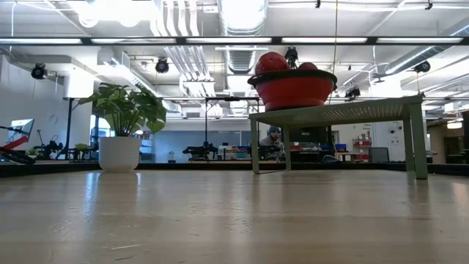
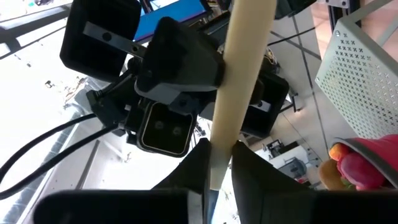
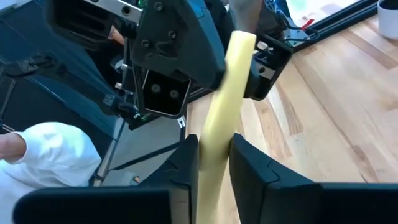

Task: Pick & Place Fruit
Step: Put the yellow table knife on the shelf

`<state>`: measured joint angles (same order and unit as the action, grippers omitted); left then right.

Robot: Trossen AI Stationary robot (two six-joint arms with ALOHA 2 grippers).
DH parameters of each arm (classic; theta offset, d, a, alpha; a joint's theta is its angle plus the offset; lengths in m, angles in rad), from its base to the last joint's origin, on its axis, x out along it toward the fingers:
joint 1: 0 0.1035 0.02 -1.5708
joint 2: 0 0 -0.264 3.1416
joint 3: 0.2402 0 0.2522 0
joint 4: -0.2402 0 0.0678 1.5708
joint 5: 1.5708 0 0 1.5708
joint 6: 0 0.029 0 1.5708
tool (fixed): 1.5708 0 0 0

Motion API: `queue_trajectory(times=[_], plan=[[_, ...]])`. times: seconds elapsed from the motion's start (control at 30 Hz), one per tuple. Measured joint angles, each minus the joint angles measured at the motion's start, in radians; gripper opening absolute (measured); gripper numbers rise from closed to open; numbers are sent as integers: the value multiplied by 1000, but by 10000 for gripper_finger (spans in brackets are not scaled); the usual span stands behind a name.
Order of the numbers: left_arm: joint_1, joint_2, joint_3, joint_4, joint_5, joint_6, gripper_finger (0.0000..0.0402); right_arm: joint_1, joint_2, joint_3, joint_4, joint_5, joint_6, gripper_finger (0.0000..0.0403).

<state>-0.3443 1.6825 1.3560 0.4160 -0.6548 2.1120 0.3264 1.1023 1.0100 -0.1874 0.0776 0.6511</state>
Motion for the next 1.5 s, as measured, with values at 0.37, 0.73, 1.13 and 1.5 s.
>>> queue_trajectory(times=[0.37, 0.73, 1.13, 1.5], plan=[[1, 0, 0, 0, 15, -21, 81, 0, 0, 0, -7, 1, -22, 64], [3, 0, 0, -8, 16, -56, 180, 0, 1, 0, -3, 4, -37, 57], [-19, 0, -1, -10, -25, -90, 244, 1, -84, 20, -85, 90, -70, 57], [-25, -5, -2, -25, -240, -365, 243, 0, -139, 201, -736, 450, 160, 57]])
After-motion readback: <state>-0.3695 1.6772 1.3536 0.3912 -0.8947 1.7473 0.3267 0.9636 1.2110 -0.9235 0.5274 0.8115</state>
